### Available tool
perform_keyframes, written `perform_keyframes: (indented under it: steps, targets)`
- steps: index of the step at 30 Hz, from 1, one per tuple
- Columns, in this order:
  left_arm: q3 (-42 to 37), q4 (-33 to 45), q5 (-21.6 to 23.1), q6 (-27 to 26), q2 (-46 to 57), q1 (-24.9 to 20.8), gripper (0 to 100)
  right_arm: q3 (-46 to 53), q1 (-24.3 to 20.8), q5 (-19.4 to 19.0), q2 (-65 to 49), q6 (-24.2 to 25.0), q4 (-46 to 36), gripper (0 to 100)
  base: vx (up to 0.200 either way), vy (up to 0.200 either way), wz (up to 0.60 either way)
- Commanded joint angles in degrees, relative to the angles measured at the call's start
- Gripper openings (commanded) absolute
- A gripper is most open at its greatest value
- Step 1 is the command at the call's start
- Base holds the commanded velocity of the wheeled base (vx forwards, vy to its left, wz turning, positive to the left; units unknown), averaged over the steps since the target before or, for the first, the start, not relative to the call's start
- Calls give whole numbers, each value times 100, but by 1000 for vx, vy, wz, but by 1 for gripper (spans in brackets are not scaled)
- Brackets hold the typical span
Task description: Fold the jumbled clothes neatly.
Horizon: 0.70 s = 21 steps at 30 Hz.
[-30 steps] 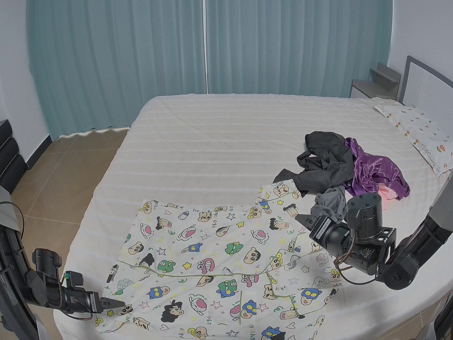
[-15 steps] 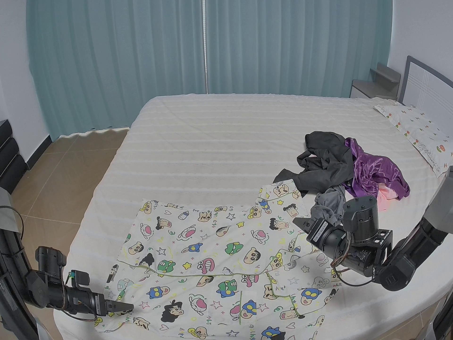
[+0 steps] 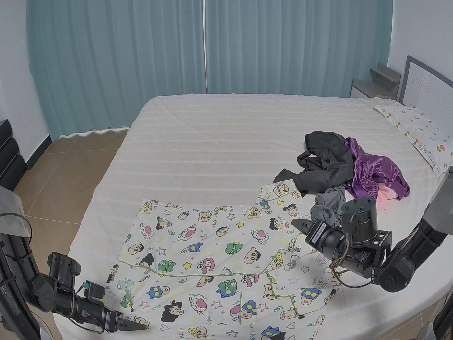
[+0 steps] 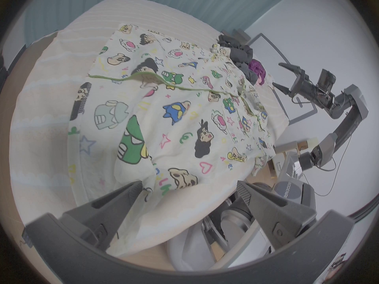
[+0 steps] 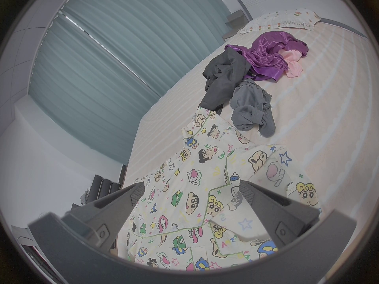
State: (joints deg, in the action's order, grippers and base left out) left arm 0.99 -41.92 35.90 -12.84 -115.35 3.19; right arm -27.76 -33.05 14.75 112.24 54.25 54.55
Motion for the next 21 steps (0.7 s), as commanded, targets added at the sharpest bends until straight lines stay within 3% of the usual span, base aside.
perform_keyframes:
  steps: [1,21]
  targets:
    - [-99,53,-4,-26,-32,-91,100,-2,-17,2,17,-2,3,100,0,0,0]
    - [-99,1450,-39,-184,548,-715,100,34,-17,10,17,-2,3,100,0,0,0]
